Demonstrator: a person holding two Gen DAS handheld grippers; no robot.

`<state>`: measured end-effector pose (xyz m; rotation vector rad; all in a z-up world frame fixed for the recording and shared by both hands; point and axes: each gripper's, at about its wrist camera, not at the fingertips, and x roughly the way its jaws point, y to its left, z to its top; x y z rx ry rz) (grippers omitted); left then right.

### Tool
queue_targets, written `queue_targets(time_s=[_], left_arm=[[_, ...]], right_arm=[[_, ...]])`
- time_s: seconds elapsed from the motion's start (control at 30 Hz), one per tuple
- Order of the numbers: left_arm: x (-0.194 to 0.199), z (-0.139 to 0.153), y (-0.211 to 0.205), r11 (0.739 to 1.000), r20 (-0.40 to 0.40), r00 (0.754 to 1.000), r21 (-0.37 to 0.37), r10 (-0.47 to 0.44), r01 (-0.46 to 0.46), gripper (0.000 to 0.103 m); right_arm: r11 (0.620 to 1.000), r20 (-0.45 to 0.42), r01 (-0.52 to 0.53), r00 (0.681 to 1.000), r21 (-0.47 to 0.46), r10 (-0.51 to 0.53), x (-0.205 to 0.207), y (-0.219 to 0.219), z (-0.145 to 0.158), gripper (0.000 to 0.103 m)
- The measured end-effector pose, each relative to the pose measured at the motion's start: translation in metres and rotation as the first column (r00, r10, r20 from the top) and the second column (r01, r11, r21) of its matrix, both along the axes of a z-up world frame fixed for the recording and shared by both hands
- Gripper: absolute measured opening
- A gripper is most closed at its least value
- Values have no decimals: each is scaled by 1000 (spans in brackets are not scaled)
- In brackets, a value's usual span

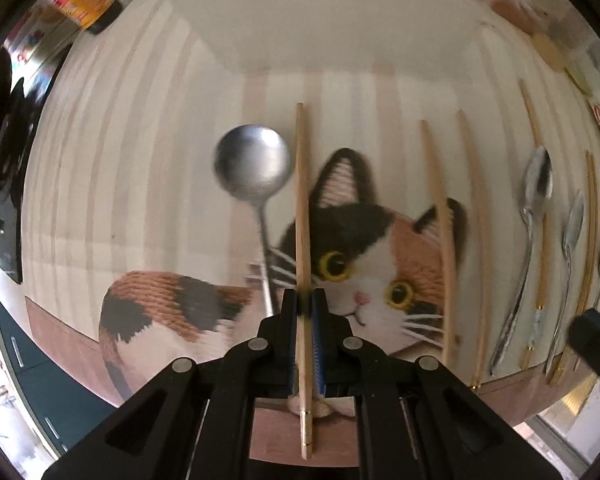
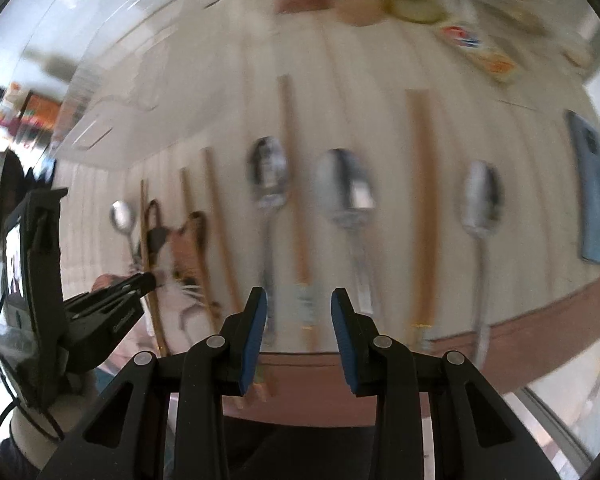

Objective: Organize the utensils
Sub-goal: 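Grasp a wooden chopstick with the left tool while the right tool grasps another chopstick, then lift both held chopsticks and carry them over the clear plastic container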

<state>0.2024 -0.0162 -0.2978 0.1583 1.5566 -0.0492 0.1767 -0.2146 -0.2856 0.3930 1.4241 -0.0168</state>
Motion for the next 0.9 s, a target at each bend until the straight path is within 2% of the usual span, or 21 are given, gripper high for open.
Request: queue_targets(time_s=[0.13, 0.27, 0.37, 0.4, 0.43, 0.53, 0.67, 0.77, 0.9], left_arm=[[-2, 4, 16, 999, -9, 1000, -38, -8, 7, 5], [8, 3, 32, 997, -15, 999, -73, -34, 33, 6], [16, 3, 43, 995, -18, 999, -92, -42, 40, 6], [24, 1, 47, 994, -18, 999, -95, -46, 44, 6], [24, 1, 50, 994, -16, 999, -98, -50, 48, 6], [28, 1, 49, 993, -17, 998, -101, -63, 61, 6], [28, 1, 52, 991, -15, 997, -109, -75, 73, 9], [24, 3, 38, 991, -15, 995, -88, -99, 97, 9], [25, 4, 31, 993, -19, 996, -83, -88, 86, 9]], right_arm=[[999, -31, -52, 998, 1, 52, 21, 32, -17, 35], [992, -90, -117, 990, -50, 112, 35, 61, -38, 32], [973, -96, -182, 981, -140, 170, 39, 82, -42, 21], [963, -102, -197, 978, -182, 181, 39, 88, -41, 10], [959, -109, -197, 978, -205, 178, 41, 93, -41, 7], [954, -139, -165, 981, -249, 133, 36, 93, -39, 7], [964, -168, -111, 983, -243, 71, 25, 82, -35, 7], [963, -173, -108, 983, -246, 66, 24, 83, -32, 7], [960, -191, -112, 980, -257, 63, 25, 82, -29, 8]])
